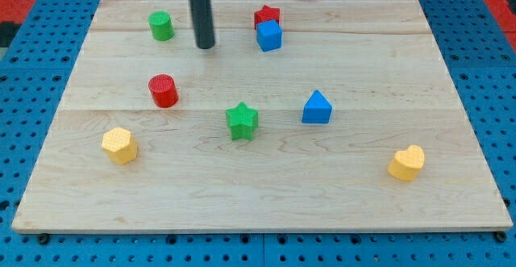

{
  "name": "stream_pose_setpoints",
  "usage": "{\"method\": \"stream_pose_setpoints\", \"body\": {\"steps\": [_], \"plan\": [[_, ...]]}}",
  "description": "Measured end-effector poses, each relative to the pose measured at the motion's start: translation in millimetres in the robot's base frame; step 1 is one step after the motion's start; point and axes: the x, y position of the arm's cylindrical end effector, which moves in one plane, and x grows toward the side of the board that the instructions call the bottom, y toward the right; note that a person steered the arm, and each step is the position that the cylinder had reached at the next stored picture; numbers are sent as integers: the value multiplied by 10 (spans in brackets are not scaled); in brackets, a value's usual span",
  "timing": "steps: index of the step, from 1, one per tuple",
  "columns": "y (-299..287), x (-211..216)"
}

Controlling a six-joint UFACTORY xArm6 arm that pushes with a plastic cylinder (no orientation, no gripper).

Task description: Move the green circle to the left side of the red star

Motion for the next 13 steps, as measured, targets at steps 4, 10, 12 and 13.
{"method": "stream_pose_setpoints", "body": {"steps": [4,10,12,13], "plan": [[-1090,-489],[793,-57],[900,510],[1015,769]]}}
